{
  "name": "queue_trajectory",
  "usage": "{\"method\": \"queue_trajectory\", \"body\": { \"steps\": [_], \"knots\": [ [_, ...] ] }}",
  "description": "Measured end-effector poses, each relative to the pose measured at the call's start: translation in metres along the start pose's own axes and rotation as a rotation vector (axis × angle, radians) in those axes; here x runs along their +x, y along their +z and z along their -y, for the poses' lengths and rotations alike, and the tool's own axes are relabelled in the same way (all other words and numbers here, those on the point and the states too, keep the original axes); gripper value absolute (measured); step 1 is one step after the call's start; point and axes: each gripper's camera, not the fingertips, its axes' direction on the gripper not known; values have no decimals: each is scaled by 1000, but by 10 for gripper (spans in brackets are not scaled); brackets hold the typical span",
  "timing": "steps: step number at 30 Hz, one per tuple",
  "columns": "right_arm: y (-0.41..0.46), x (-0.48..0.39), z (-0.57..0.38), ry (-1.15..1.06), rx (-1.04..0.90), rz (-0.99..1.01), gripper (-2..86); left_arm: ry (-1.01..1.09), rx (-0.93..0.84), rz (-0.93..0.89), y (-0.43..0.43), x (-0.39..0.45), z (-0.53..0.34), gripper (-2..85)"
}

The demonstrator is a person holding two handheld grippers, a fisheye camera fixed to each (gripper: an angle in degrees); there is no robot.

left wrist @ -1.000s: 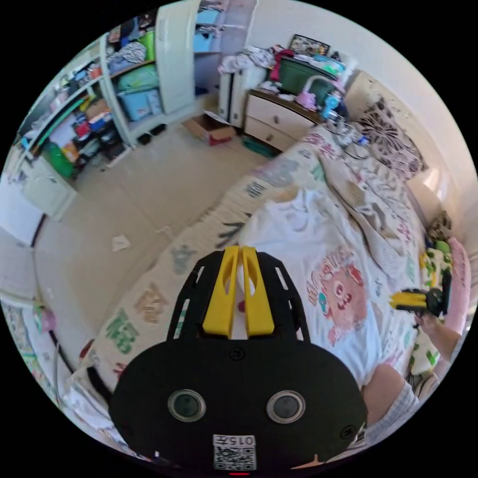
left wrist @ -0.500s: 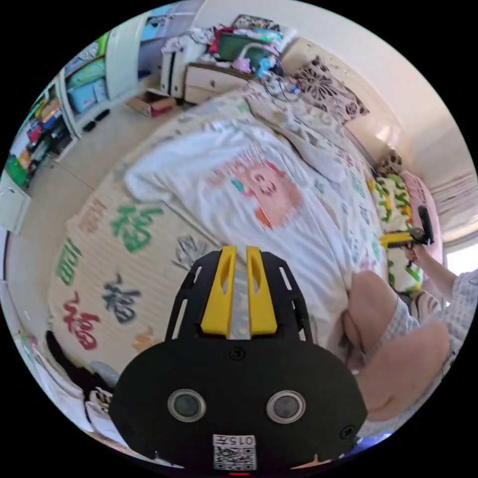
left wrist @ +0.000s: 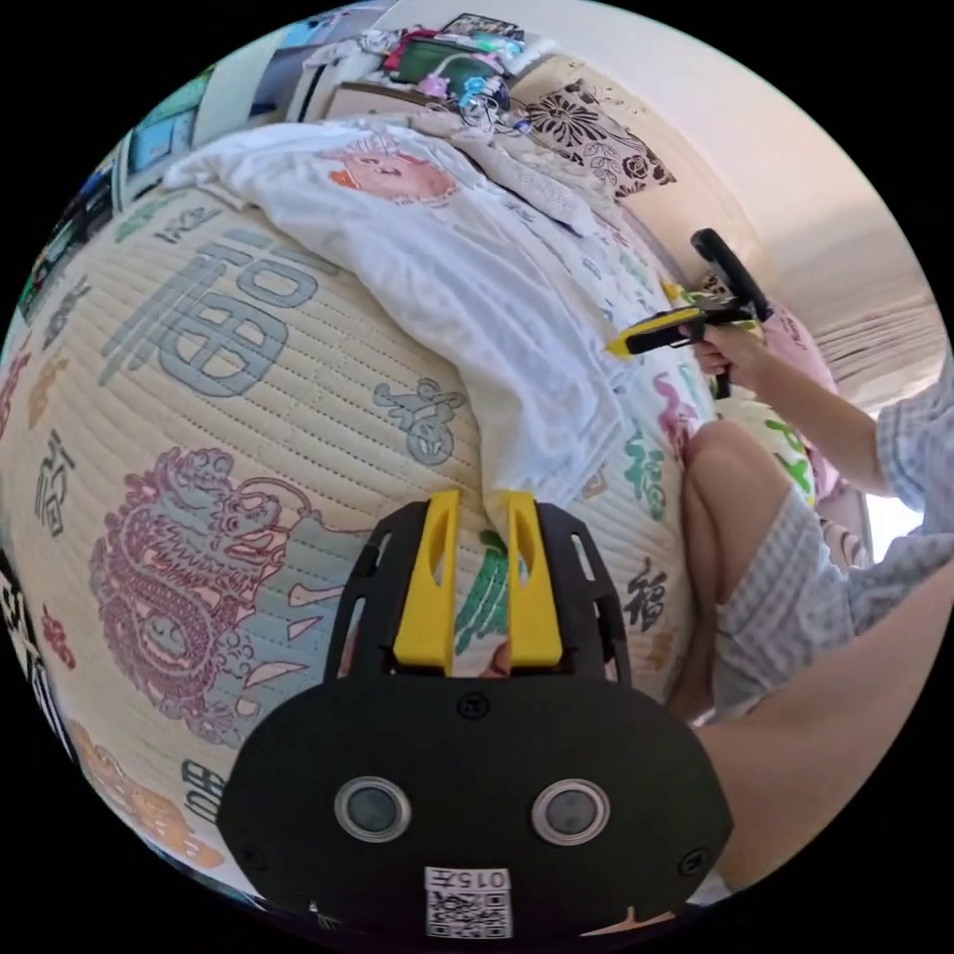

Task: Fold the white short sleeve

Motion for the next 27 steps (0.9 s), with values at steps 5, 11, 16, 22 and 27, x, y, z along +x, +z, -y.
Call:
{"method": "queue_trajectory", "body": {
  "steps": [5,11,16,22,27],
  "knots": [
    [-64,18,-49,99,182,156,-4,-87,113,-102,-27,-7,-40,3],
    [-113,39,-110,210,296,76,-4,21,153,-9,-55,18,-79,71],
    [-116,30,-130,224,249,-80,-3,-11,56,-33,-21,29,-102,109],
    [-133,5,-137,182,248,-105,-2,-25,103,-5,-47,26,-128,12],
    [-206,-4,-117,169,496,144,-3,-92,443,-2,-180,-28,-116,-1]
  ]
}}
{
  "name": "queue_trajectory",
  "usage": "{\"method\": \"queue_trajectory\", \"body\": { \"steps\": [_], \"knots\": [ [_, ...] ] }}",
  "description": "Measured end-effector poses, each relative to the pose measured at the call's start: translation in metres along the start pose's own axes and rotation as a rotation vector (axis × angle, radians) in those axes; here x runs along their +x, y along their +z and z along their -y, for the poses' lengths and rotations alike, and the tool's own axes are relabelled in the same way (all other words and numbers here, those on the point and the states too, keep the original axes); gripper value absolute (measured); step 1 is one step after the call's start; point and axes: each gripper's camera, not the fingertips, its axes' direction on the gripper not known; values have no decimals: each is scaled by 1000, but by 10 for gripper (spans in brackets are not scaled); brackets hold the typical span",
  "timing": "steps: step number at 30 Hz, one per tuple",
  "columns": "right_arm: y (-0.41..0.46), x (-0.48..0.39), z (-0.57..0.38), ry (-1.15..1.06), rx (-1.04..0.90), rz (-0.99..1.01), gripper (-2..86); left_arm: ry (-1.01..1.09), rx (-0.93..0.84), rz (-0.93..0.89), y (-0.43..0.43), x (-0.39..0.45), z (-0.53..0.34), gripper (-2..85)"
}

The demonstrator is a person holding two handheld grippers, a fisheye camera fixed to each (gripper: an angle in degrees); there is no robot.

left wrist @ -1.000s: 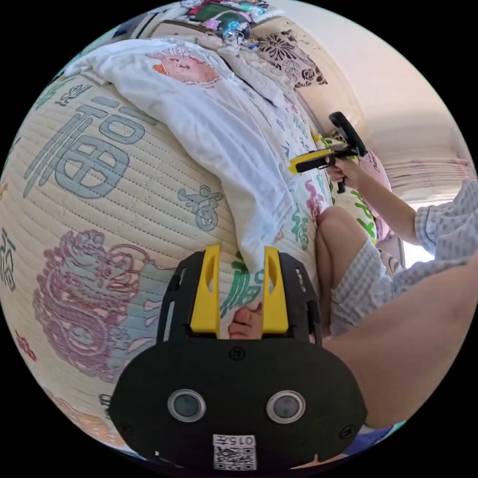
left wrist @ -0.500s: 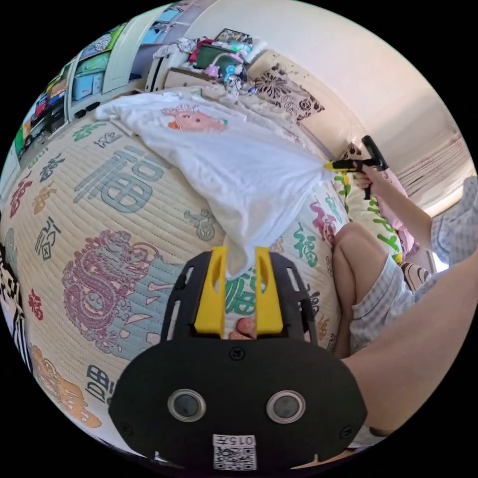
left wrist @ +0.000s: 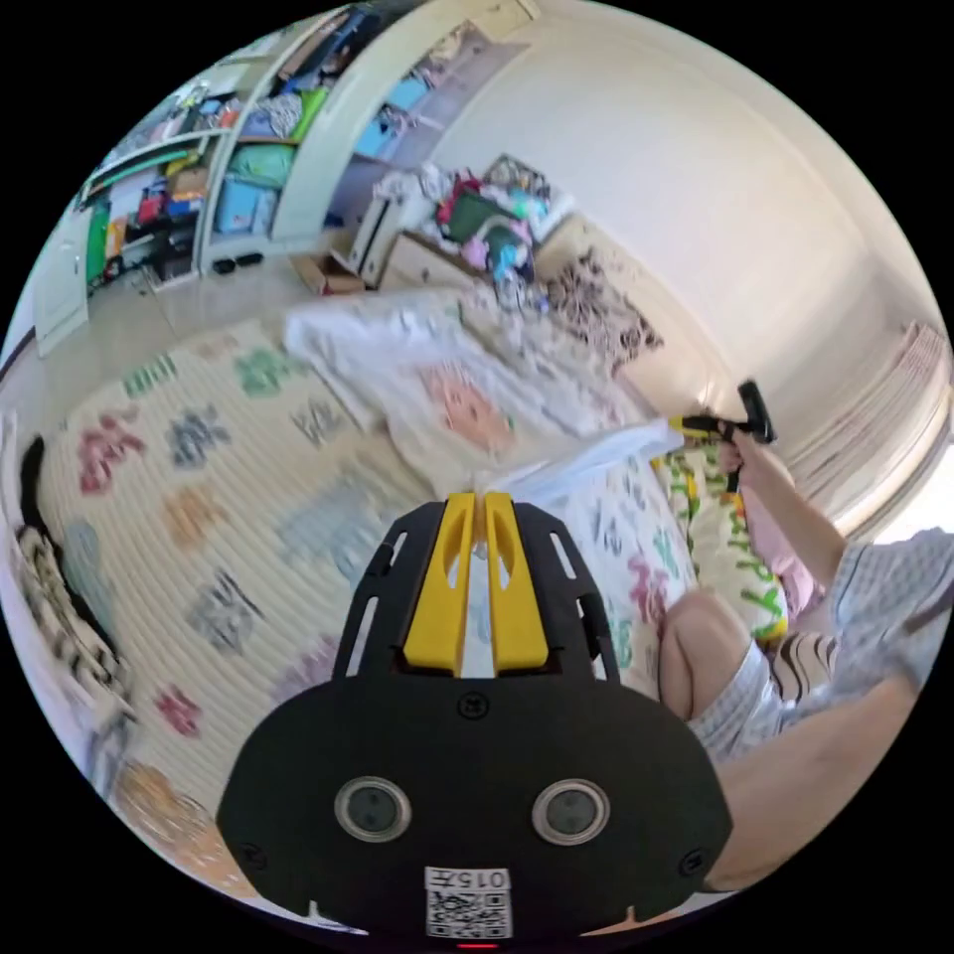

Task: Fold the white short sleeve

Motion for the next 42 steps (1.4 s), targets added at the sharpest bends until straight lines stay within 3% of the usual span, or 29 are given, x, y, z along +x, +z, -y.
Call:
{"method": "queue_trajectory", "body": {
  "steps": [7,13,17,21,26,31,37,42],
  "knots": [
    [-86,-100,126,-86,326,170,-2,-15,402,59,-178,4,176,-2],
    [-163,-161,101,-374,395,200,-2,316,535,114,-289,90,139,-2],
    [-147,-144,35,-446,256,254,-2,396,409,99,-292,104,54,-1],
    [-83,-101,-25,-351,58,320,-2,354,215,115,-250,94,-29,0],
    [48,-42,-106,-176,-252,157,-2,146,-101,144,-134,55,-147,1],
    [114,-17,-140,-101,-444,80,1,-55,-231,142,-64,28,-212,1],
    [130,-10,-139,-152,-494,47,23,-81,-313,232,-31,34,-234,8],
    [117,21,-123,-49,-399,-32,61,-130,-395,238,-22,25,-233,12]
  ]
}}
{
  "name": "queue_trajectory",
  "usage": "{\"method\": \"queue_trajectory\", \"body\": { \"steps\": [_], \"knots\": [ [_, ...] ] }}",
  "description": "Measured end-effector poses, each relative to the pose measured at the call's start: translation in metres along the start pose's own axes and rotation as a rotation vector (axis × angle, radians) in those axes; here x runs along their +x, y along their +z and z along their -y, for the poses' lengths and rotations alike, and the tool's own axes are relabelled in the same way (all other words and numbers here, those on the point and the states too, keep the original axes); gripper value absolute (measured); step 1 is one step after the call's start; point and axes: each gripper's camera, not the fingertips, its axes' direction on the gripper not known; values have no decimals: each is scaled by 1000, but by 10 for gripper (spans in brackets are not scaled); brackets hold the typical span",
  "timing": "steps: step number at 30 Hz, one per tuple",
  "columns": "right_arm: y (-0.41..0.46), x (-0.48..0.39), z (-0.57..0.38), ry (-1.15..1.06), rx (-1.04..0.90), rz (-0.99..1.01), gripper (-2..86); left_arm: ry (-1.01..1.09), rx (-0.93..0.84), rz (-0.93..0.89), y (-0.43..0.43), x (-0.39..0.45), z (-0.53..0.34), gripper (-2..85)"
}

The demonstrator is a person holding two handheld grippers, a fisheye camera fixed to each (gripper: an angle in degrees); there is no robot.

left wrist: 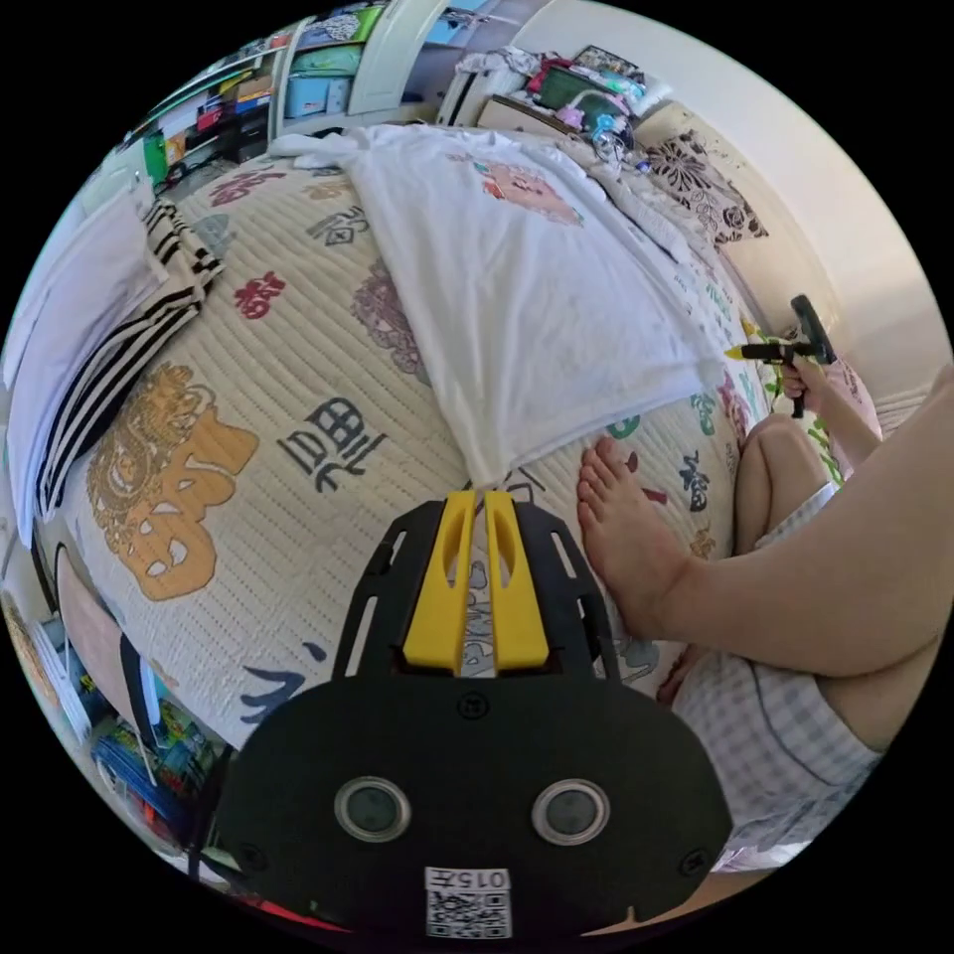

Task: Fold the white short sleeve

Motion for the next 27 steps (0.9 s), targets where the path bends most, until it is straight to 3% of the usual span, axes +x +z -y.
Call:
{"method": "queue_trajectory", "body": {
  "steps": [5,10,14,16,20,23,27],
  "knots": [
    [24,13,31,-17,-73,35,73,-74,170,-87,-5,-9,36,61],
    [46,23,50,-10,-135,32,9,-69,13,-165,60,-4,84,7],
    [13,40,44,53,-56,-35,-2,-64,76,-117,49,8,95,-4],
    [12,41,45,11,-124,-189,-2,-79,107,-79,46,12,99,-5],
    [44,48,77,-56,-266,-172,5,-56,-3,4,93,27,132,-1],
    [55,65,101,-82,-378,-98,31,-104,-48,-78,99,22,147,11],
    [16,98,130,-32,-219,4,52,-149,-134,-9,73,17,164,28]
  ]
}}
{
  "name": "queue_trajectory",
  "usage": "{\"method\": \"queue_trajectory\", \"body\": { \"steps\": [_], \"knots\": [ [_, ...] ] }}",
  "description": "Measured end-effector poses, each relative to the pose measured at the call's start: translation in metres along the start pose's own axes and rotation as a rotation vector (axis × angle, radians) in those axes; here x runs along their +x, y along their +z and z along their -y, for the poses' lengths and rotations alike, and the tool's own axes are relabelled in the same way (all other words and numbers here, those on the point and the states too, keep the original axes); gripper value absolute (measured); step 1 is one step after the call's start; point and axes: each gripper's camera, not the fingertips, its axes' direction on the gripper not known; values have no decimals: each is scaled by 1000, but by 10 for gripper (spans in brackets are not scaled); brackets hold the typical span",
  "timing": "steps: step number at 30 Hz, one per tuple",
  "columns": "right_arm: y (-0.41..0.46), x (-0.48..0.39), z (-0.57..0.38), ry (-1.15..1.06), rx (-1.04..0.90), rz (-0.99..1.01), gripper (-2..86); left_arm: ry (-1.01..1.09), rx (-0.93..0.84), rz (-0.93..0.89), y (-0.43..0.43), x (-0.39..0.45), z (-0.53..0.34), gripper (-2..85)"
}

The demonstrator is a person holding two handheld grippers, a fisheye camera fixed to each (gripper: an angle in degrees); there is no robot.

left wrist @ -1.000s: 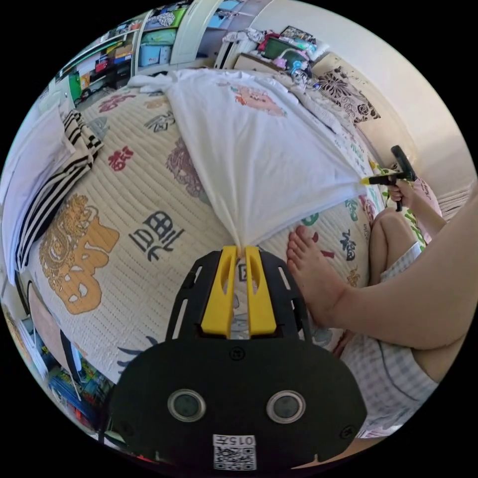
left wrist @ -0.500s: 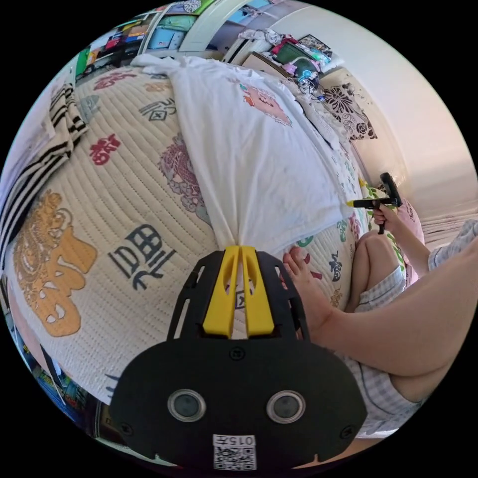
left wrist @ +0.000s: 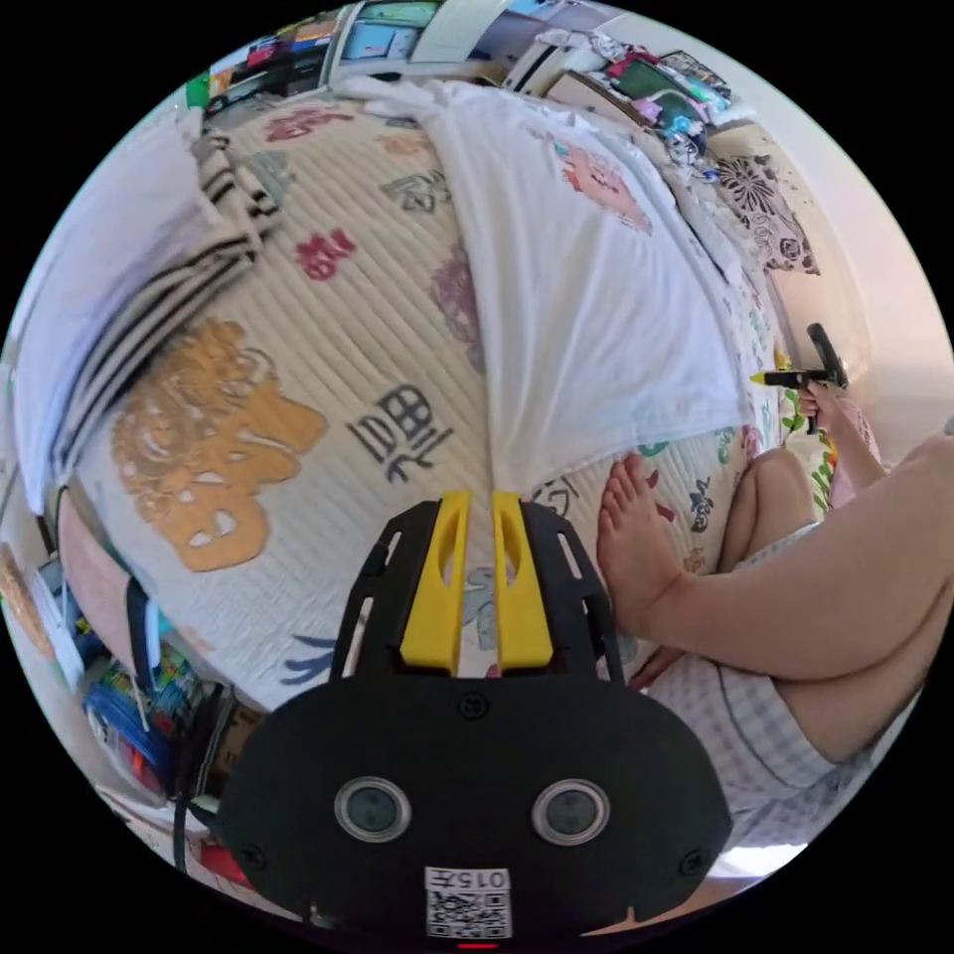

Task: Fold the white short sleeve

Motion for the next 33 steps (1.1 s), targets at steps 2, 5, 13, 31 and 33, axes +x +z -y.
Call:
{"method": "queue_trajectory", "body": {
  "steps": [2,5,13,31,33],
  "knots": [
    [-40,22,28,27,226,-29,58,33,95,60,-32,16,39,40],
    [-69,40,92,29,442,-59,68,223,222,91,-52,62,139,57],
    [-70,75,241,190,599,-31,75,550,341,-61,-15,244,481,81],
    [-3,62,320,15,594,-326,-1,505,58,398,164,430,716,2],
    [-10,66,310,37,667,-302,-2,564,137,350,150,438,714,-1]
  ]
}}
